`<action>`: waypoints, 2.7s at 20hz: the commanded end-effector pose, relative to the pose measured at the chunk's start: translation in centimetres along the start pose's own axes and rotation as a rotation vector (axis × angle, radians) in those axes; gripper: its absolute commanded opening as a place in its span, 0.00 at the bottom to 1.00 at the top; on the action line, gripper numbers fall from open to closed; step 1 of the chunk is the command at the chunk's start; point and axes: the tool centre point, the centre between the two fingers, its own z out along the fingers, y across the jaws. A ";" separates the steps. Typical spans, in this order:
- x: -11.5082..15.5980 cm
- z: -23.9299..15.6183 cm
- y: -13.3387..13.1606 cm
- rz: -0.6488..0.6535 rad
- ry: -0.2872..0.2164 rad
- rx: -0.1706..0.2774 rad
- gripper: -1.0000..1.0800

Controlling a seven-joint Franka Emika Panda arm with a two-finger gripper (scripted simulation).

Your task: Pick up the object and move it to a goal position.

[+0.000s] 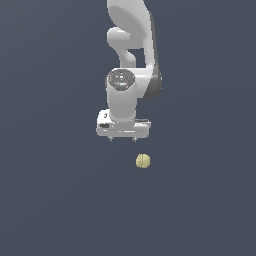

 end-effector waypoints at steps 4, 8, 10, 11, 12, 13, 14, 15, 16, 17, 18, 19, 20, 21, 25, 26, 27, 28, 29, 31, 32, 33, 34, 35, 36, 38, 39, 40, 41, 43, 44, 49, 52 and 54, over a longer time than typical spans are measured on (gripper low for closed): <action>-0.1 0.2 -0.2 0.003 -0.004 0.001 0.96; -0.5 0.8 -0.9 0.016 -0.020 0.007 0.96; -0.6 1.0 -1.2 0.020 -0.024 0.008 0.96; -0.6 1.0 -1.2 0.021 -0.025 0.008 0.96; -0.6 1.0 -1.2 0.021 -0.025 0.008 0.96; -0.6 1.0 -1.1 0.020 -0.024 0.008 0.96; -0.6 1.0 -1.1 0.020 -0.024 0.008 0.96; -0.6 1.0 -1.1 0.020 -0.024 0.008 0.96; -0.5 1.0 -1.2 0.019 -0.023 0.008 0.96; -0.4 1.1 -1.4 0.019 -0.022 0.008 0.96; -0.2 1.2 -1.6 0.019 -0.021 0.007 0.96; -0.1 1.3 -1.8 0.019 -0.020 0.007 0.96; 0.2 1.4 -2.0 0.019 -0.018 0.007 0.96; 0.4 1.6 -2.3 0.019 -0.016 0.007 0.96; 1.7 2.4 -4.0 0.018 -0.006 0.007 0.96; 2.1 2.6 -4.6 0.017 -0.002 0.008 0.96; 2.5 2.9 -5.2 0.017 0.001 0.008 0.96; 2.9 3.3 -5.8 0.017 0.005 0.009 0.96; 3.3 3.5 -6.4 0.017 0.008 0.010 0.96; 3.9 4.1 -7.4 0.017 0.014 0.011 0.96; 4.2 4.3 -7.9 0.017 0.017 0.012 0.96; 4.4 4.5 -8.2 0.017 0.019 0.013 0.96; 4.6 4.6 -8.6 0.017 0.021 0.014 0.96; 4.7 4.8 -8.9 0.017 0.022 0.014 0.96; 4.9 4.9 -9.1 0.017 0.023 0.015 0.96; 5.0 5.1 -9.4 0.017 0.025 0.016 0.96; 5.1 5.1 -9.5 0.017 0.025 0.016 0.96; 5.1 5.1 -9.5 0.017 0.026 0.016 0.96; 5.0 5.1 -9.4 0.016 0.024 0.016 0.96; 5.0 5.2 -9.4 0.016 0.024 0.016 0.96; 5.0 5.4 -9.5 0.016 0.024 0.016 0.96; 5.0 7.4 -9.5 0.016 0.025 0.016 0.96; 5.0 9.0 -9.6 0.016 0.025 0.016 0.96; 5.0 9.7 -9.6 0.017 0.026 0.016 0.96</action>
